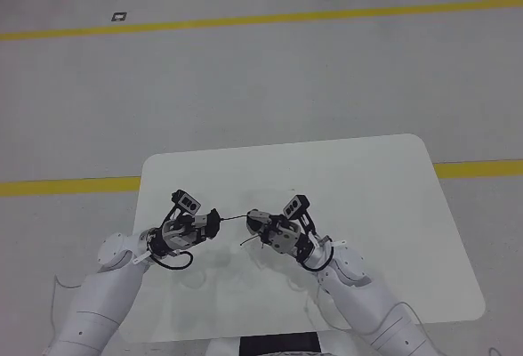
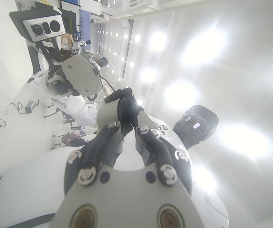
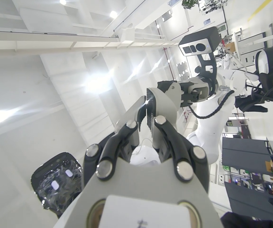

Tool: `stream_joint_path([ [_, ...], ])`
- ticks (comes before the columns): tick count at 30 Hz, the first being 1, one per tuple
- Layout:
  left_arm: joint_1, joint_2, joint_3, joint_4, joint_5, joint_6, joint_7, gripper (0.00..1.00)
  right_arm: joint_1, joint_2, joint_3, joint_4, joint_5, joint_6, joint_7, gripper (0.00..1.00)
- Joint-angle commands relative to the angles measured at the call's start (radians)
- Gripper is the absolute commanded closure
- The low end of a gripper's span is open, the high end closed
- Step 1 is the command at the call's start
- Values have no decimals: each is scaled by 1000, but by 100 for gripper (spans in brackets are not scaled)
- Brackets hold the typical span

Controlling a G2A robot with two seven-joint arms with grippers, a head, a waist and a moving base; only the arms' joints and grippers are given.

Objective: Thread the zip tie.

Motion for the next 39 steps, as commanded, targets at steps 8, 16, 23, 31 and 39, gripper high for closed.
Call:
stream_joint_path([
  [8, 0, 0, 0, 0, 0, 0, 0, 100, -9, 3, 14, -5, 3, -1, 1, 100],
  [16, 0, 0, 0, 0, 0, 0, 0, 100, -15, 5, 24, -7, 6, -2, 1, 100],
  [23, 0, 0, 0, 0, 0, 0, 0, 100, -17, 6, 31, -8, 9, -3, 1, 100],
  [31, 0, 0, 0, 0, 0, 0, 0, 100, -18, 7, 34, 1, 10, 2, -4, 100],
  [39, 0, 0, 0, 0, 0, 0, 0, 100, -18, 7, 36, 20, 9, 5, -23, 100],
])
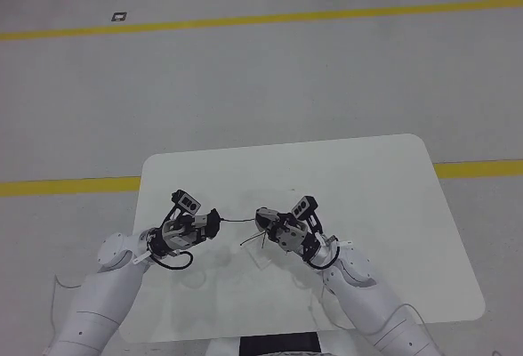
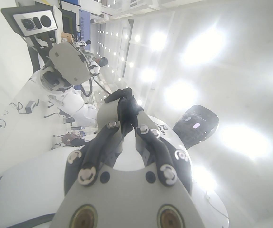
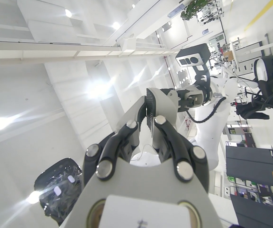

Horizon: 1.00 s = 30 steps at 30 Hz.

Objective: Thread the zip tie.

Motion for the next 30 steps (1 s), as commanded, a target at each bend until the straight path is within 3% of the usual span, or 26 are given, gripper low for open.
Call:
stream_joint_path([
  [1, 0, 0, 0, 0, 0, 0, 0, 100, -1, 0, 2, 3, 2, -1, -4, 100],
  [10, 0, 0, 0, 0, 0, 0, 0, 100, -8, 3, 13, 2, 4, 1, 2, 100],
  [12, 0, 0, 0, 0, 0, 0, 0, 100, -11, 3, 12, -5, 1, 2, 12, 62],
  [13, 0, 0, 0, 0, 0, 0, 0, 100, -12, 4, 8, -11, -4, 4, 20, 11],
  [14, 0, 0, 0, 0, 0, 0, 0, 100, -13, 4, 3, -15, -15, 10, 25, 0],
  [30, 0, 0, 0, 0, 0, 0, 0, 100, 4, -4, -73, -21, -64, 76, 0, 0],
])
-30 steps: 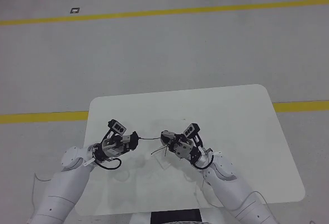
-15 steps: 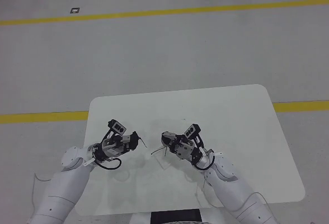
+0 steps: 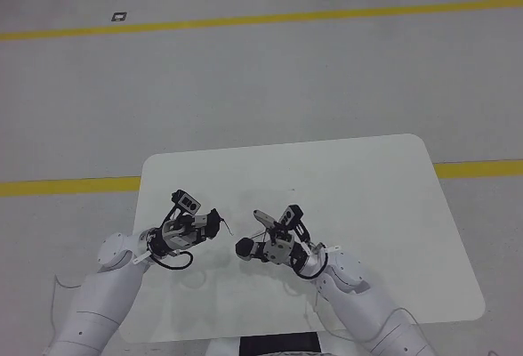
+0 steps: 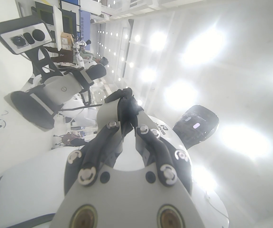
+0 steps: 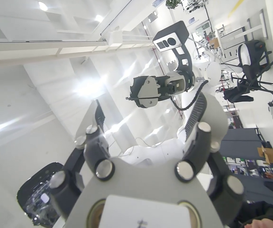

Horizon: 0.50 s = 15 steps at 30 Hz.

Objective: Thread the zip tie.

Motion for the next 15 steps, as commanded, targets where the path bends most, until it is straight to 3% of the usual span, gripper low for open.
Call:
stream_joint_path([
  [1, 0, 0, 0, 0, 0, 0, 0, 100, 8, -3, -10, 2, 3, 4, -5, 0],
  [11, 0, 0, 0, 0, 0, 0, 0, 100, 59, -24, -68, 23, 35, 30, -45, 0],
  [15, 0, 0, 0, 0, 0, 0, 0, 100, 72, -29, -78, 27, 41, 27, -61, 20],
])
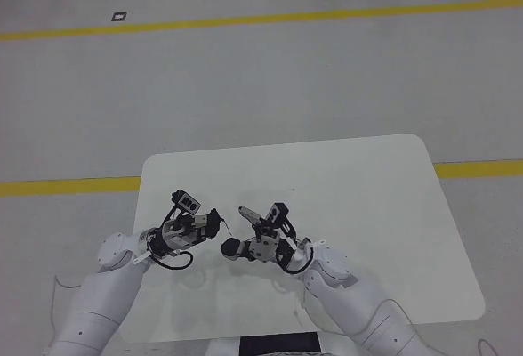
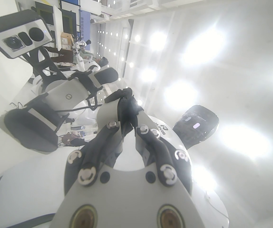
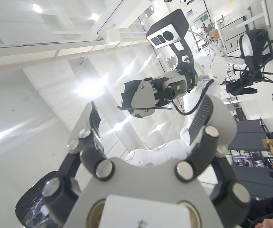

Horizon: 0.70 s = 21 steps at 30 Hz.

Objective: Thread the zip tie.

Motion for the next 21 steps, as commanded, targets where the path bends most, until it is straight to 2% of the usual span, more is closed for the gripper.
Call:
stream_joint_path([
  [1, 0, 0, 0, 0, 0, 0, 0, 100, 4, -2, -2, 2, 3, -6, -5, 26],
  [2, 0, 0, 0, 0, 0, 0, 0, 100, 4, -3, -2, 3, 5, -9, -7, 40],
  [3, 0, 0, 0, 0, 0, 0, 0, 100, 5, -3, -2, 3, 6, -12, -9, 50],
  [21, 0, 0, 0, 0, 0, 0, 0, 100, -14, -1, 26, -10, 8, -62, 13, 75],
])
